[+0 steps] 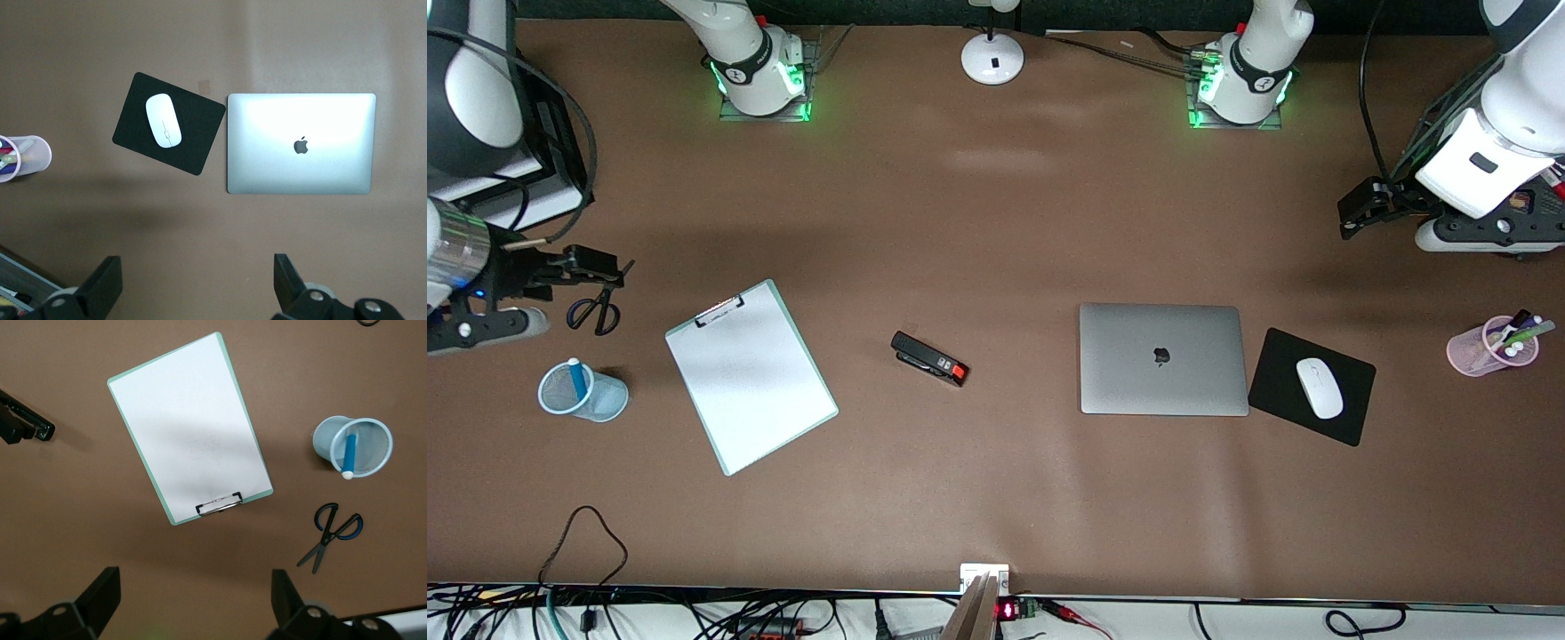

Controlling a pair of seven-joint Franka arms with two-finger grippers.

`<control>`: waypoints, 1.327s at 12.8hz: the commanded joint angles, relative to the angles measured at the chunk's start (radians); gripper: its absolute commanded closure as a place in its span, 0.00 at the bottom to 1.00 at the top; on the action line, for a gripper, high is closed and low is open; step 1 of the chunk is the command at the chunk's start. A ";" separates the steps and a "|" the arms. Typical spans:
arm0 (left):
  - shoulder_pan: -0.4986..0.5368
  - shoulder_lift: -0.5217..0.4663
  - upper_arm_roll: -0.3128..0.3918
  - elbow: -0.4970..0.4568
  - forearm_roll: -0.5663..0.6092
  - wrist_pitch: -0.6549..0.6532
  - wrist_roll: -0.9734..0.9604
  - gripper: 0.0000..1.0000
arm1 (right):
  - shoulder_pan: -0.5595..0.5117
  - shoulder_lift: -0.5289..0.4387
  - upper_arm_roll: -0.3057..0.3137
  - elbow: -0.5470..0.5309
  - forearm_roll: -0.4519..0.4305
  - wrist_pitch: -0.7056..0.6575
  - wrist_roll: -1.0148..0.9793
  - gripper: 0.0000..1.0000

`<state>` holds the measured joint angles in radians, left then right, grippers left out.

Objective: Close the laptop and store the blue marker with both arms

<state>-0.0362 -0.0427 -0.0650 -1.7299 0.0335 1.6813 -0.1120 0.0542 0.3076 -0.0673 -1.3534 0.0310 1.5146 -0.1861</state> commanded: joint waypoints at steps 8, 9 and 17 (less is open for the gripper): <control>-0.008 0.007 -0.001 0.036 0.019 -0.031 0.018 0.00 | -0.027 -0.114 -0.013 0.008 -0.025 -0.054 0.132 0.00; -0.008 0.007 0.001 0.036 0.019 -0.032 0.018 0.00 | -0.020 -0.120 -0.013 0.004 -0.025 -0.077 0.151 0.00; -0.005 0.004 0.002 0.041 0.017 -0.071 0.020 0.00 | 0.035 -0.368 -0.008 -0.319 -0.029 0.100 0.159 0.00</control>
<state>-0.0385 -0.0428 -0.0656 -1.7178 0.0336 1.6393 -0.1103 0.0830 0.0815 -0.0778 -1.4728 0.0218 1.5104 -0.0410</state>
